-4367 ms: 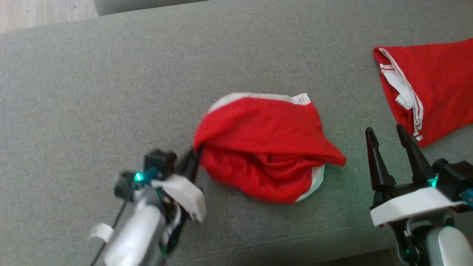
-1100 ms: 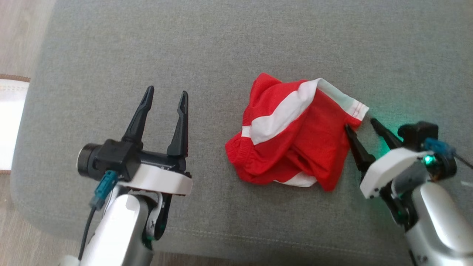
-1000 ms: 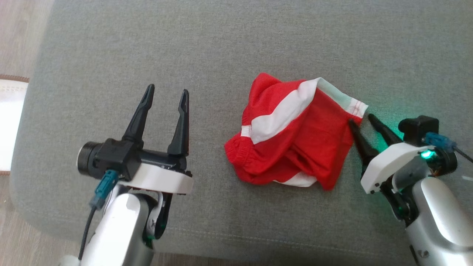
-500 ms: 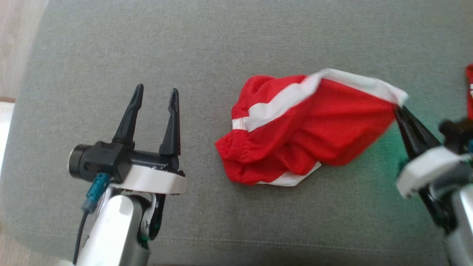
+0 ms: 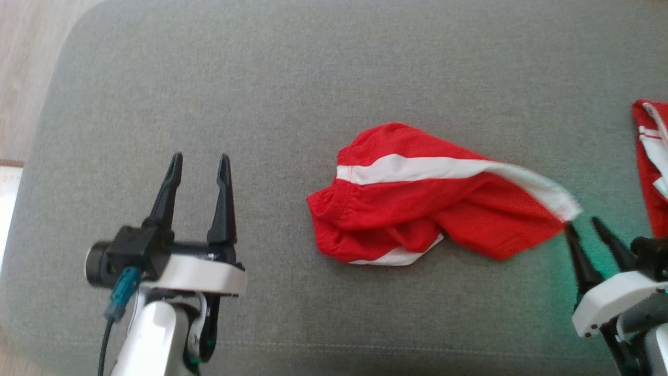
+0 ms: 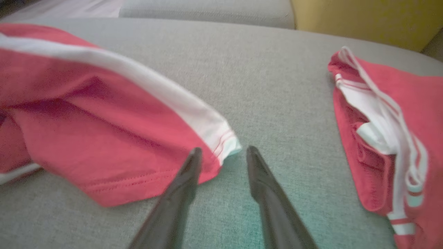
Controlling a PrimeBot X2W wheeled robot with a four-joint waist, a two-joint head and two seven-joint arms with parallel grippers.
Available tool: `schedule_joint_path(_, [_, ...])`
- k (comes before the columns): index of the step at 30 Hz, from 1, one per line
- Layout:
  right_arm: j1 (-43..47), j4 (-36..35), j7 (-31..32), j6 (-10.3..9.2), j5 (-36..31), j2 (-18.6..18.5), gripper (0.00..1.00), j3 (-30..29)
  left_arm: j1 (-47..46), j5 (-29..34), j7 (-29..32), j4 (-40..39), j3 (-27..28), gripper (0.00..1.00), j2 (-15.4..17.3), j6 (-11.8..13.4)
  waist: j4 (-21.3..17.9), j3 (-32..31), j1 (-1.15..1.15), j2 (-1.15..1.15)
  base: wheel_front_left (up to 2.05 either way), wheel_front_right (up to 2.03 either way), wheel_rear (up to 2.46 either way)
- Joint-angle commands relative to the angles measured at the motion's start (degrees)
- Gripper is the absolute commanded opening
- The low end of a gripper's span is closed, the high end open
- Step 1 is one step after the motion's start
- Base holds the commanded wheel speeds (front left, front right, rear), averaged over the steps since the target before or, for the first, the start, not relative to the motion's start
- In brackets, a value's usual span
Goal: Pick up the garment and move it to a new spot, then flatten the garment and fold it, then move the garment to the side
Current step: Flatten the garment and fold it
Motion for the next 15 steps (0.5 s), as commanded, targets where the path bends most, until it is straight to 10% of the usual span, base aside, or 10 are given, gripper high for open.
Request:
schedule_joint_path(1, [-0.7, -1.9, -2.2, 0.22, -0.6, -0.1, 1.0, 0.1, -0.1, -0.2, -0.3, -1.4, 2.7, 1.0, 0.5, 0.4, -0.5, -1.1, 0.0, 0.0, 0.0, 0.0, 0.0])
schedule_joint_path(15, [2.7, -17.3, -6.3, 0.22, -2.9, 8.9, 1.0, -1.1, 5.1, -0.4, -0.3, -0.4, 6.1, 1.0, 1.5, -0.6, -1.9, -7.1, 0.0, 0.0, 0.0, 0.0, 0.0])
